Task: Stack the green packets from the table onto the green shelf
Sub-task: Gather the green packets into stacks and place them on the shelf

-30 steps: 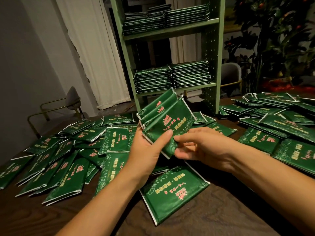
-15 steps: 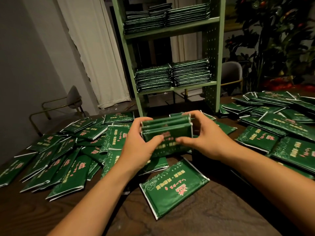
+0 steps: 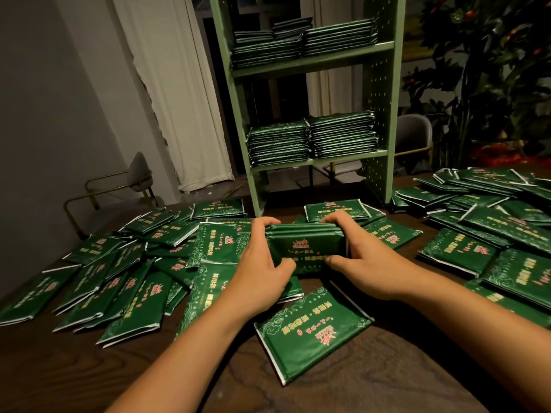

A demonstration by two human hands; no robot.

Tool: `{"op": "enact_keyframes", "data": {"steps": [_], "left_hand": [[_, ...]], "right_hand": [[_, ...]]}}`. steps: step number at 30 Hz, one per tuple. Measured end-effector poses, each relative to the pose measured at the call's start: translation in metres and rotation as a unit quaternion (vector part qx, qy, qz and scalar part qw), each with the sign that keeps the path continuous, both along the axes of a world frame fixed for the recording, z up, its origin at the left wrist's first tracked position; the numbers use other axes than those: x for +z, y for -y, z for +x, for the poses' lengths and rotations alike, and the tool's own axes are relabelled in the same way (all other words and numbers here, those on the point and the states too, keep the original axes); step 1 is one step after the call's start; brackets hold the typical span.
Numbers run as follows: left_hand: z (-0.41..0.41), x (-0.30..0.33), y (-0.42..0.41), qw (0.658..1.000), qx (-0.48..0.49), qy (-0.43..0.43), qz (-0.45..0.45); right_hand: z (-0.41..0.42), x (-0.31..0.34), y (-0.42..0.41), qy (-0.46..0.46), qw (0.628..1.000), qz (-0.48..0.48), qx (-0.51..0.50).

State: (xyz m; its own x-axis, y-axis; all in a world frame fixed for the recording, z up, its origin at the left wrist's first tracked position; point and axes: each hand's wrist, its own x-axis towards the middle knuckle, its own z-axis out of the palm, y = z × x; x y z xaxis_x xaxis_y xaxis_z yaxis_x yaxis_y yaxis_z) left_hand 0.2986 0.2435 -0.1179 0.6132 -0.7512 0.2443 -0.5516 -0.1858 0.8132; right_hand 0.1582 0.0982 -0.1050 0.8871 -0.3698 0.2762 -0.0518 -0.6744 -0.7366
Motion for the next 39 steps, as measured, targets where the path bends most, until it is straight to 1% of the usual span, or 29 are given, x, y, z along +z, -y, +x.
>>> {"op": "enact_keyframes", "data": {"steps": [4,7,11,14,16,19,22,25,28,29,33,36,39], "left_hand": [[-0.001,-0.004,0.001,1.000,0.016,0.009,0.007],[-0.001,0.003,0.004,1.000,0.023,-0.003,0.018],[0.004,0.020,-0.002,0.998,0.013,-0.042,0.050],[0.008,0.029,-0.007,0.995,0.011,-0.092,0.043],[0.010,0.039,-0.013,0.993,0.000,-0.111,0.050],[0.012,0.058,-0.017,0.992,-0.021,-0.110,0.057],[0.010,0.082,-0.020,0.995,-0.035,-0.086,0.044],[0.009,0.101,-0.018,0.996,-0.042,-0.068,0.039],[0.008,0.118,-0.013,0.998,-0.031,-0.044,0.042],[0.007,0.124,-0.012,0.998,-0.029,-0.042,0.040],[0.008,0.146,-0.005,0.997,-0.034,-0.061,0.022],[0.006,0.165,0.000,0.996,-0.052,-0.078,-0.008],[0.000,0.184,0.004,0.989,-0.065,-0.119,-0.051]], "right_hand": [[0.003,-0.002,-0.003,-0.010,1.000,-0.002,-0.010],[0.005,0.001,-0.004,-0.019,0.999,-0.004,-0.028],[0.003,0.014,-0.002,-0.047,0.998,0.029,-0.036],[-0.004,0.031,-0.001,-0.073,0.995,0.070,-0.020],[-0.010,0.046,-0.002,-0.095,0.993,0.069,-0.016],[-0.013,0.066,0.002,-0.110,0.992,0.064,-0.016],[-0.015,0.090,0.003,-0.116,0.992,0.051,-0.014],[-0.016,0.105,0.007,-0.110,0.993,0.038,-0.012],[-0.017,0.121,0.009,-0.085,0.994,0.061,-0.014],[-0.018,0.127,0.010,-0.076,0.995,0.056,-0.011],[-0.023,0.152,0.014,-0.067,0.997,-0.003,-0.027],[-0.026,0.169,0.022,-0.038,0.999,0.017,-0.022],[-0.030,0.187,0.025,0.006,0.999,0.053,0.003]]}}
